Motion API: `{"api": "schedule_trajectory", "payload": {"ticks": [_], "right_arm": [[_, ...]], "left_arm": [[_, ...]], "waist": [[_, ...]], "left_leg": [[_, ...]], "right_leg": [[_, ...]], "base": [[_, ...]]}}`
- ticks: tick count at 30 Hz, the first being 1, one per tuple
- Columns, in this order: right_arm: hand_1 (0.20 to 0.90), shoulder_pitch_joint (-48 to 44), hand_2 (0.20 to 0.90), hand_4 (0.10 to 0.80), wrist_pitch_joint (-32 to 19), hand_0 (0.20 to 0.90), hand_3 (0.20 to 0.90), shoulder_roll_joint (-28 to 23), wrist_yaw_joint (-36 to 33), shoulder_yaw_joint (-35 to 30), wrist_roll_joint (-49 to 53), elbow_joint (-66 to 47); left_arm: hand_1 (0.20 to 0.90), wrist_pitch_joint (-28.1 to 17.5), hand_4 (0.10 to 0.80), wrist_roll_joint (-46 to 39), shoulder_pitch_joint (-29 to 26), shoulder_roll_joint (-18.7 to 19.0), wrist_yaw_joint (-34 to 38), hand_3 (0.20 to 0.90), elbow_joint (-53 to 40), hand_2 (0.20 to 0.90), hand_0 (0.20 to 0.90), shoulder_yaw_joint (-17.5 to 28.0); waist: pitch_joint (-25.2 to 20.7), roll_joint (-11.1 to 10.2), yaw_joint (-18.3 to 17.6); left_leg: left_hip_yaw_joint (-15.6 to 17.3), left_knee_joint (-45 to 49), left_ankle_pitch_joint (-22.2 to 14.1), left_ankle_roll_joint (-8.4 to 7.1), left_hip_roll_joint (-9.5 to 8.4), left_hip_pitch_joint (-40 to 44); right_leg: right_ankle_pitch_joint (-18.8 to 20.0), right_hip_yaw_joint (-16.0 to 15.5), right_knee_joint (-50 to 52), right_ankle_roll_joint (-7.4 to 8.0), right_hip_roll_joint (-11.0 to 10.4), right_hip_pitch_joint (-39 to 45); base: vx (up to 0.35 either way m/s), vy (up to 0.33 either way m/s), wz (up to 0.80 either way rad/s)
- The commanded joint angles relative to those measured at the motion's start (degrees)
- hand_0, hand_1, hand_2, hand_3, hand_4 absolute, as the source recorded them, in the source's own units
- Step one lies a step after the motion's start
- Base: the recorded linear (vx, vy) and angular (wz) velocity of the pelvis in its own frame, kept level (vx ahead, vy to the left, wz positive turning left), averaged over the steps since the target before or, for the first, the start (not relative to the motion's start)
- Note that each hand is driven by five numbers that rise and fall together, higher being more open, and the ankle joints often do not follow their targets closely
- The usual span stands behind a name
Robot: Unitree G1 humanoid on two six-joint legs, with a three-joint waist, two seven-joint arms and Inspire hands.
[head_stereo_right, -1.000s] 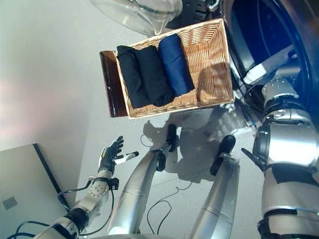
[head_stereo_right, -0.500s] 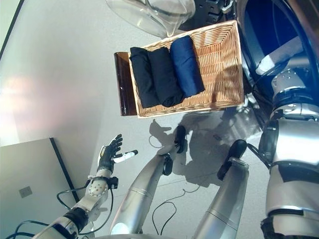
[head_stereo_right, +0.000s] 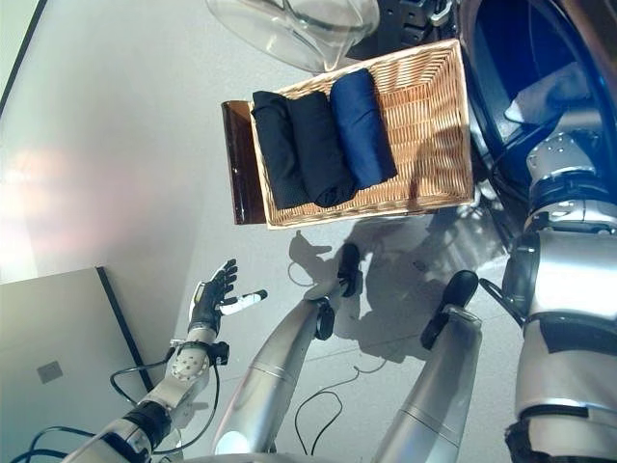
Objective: Pick up the clothes and place them into the washing machine
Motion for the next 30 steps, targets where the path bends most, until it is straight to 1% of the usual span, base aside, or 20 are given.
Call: {"api": "schedule_trajectory", "payload": {"ticks": [1,3,7,10,14,17,23,25,27,30], "right_arm": [[0.9,-5.28,0.9,0.8,-5.85,0.9,0.9,-4.17,3.53,7.42,-0.98,-6.67],[0.9,-4.26,0.9,0.8,-4.9,0.9,0.9,-2.78,4.25,7.15,-0.65,-5.21],[0.9,-2.91,0.9,0.8,-4.69,0.9,0.9,-0.24,5.46,5.39,1.6,-3.92],[0.9,-1.67,0.9,0.8,-4.18,0.9,0.9,2.99,6.56,4.13,3.59,-2.94],[0.9,-0.66,0.9,0.8,-2.55,0.9,0.9,5.64,9.47,4.7,5.37,-3.33],[0.9,-0.18,0.9,0.8,-1.82,0.9,0.9,8.26,9.83,5.02,5.44,-2.28],[0.9,4.54,0.9,0.8,-2.12,0.9,0.9,14.62,10.29,2.06,7.59,-1.87],[0.9,5.65,0.9,0.8,-2.22,0.9,0.9,15.52,10.23,1.58,7.5,-2.19],[0.9,8.7,0.9,0.8,-2.45,0.9,0.9,17.71,10.23,0.52,7.74,-2.96],[0.9,11.13,0.9,0.8,-2.29,0.9,0.9,19.49,10.36,0.13,7.4,-3.83]], "left_arm": [[0.9,-1.72,0.8,-1.3,3.96,3.3,1.2,0.9,3.09,0.9,0.9,2.67],[0.9,-1.56,0.8,-1.38,3.61,3.32,0.96,0.9,3.5,0.9,0.9,2.54],[0.9,-1.41,0.8,-1.62,3.34,3.05,0.8,0.9,3.74,0.9,0.9,2.41],[0.9,-1.17,0.8,-1.8,2.8,2.69,0.21,0.9,4.22,0.9,0.9,1.87],[0.9,-1.08,0.8,-2.09,2.82,2.85,-0.61,0.9,3.64,0.9,0.9,1.95],[0.9,-0.69,0.8,-1.9,2.25,2.77,-0.62,0.9,5.03,0.9,0.9,1.59],[0.9,-0.71,0.8,-2.66,0.14,1.63,-0.54,0.9,7.89,0.9,0.9,1.07],[0.9,-0.8,0.8,-2.74,0.09,1.64,-0.6,0.9,7.77,0.9,0.9,1.2],[0.9,-0.74,0.8,-2.95,0.03,1.42,-0.69,0.9,8.07,0.9,0.9,1.23],[0.9,-0.8,0.8,-2.84,-0.14,1.39,-0.72,0.9,9.08,0.9,0.9,1.13]], "waist": [[-6.63,3.7,-1.24],[-6.63,3.52,-1.17],[-6.38,3.67,-1.15],[-6.0,4.11,-1.09],[-5.82,3.91,-0.77],[-5.56,3.38,-0.79],[-4.86,2.2,-1.85],[-4.67,1.99,-2.08],[-4.34,1.3,-2.68],[-4.05,0.6,-3.19]], "left_leg": [[-2.75,-2.0,-5.66,-2.76,2.04,2.32],[-2.72,-2.07,-5.71,-2.73,2.06,2.63],[-2.57,-2.32,-5.68,-2.72,2.21,3.05],[-2.53,-2.63,-5.49,-2.73,2.28,3.46],[-2.58,-2.71,-5.19,-2.76,2.34,3.69],[-2.46,-2.78,-5.19,-2.73,2.42,4.12],[-2.56,-4.44,-4.76,-2.77,2.92,6.04],[-2.66,-5.11,-4.5,-2.8,3.04,6.72],[-2.69,-6.19,-4.18,-2.81,3.17,7.88],[-2.8,-6.7,-4.02,-2.8,3.32,8.88]], "right_leg": [[-1.13,0.62,-5.25,-0.95,3.01,5.46],[-1.06,0.61,-5.5,-0.91,3.06,5.92],[-0.78,0.59,-6.05,-0.9,3.15,6.48],[-0.6,0.49,-6.43,-0.88,3.3,6.99],[-0.29,0.21,-6.84,-0.96,3.39,7.51],[0.07,-0.07,-7.43,-1.03,3.71,8.13],[1.51,-0.98,-10.64,-0.86,4.16,10.91],[1.88,-1.3,-11.46,-0.79,4.26,11.69],[2.68,-1.87,-13.27,-0.72,4.67,13.24],[3.32,-2.18,-14.59,-0.66,5.04,14.58]], "base": [[0.011,0.009,-0.05],[0.008,0.011,-0.04],[0.002,0.013,-0.08],[0.002,0.014,-0.08],[-0.001,0.0,-0.01],[0.0,0.0,0.0],[-0.006,-0.006,-0.09],[-0.005,0.003,-0.08],[-0.015,0.007,-0.09],[-0.01,-0.002,-0.03]]}}
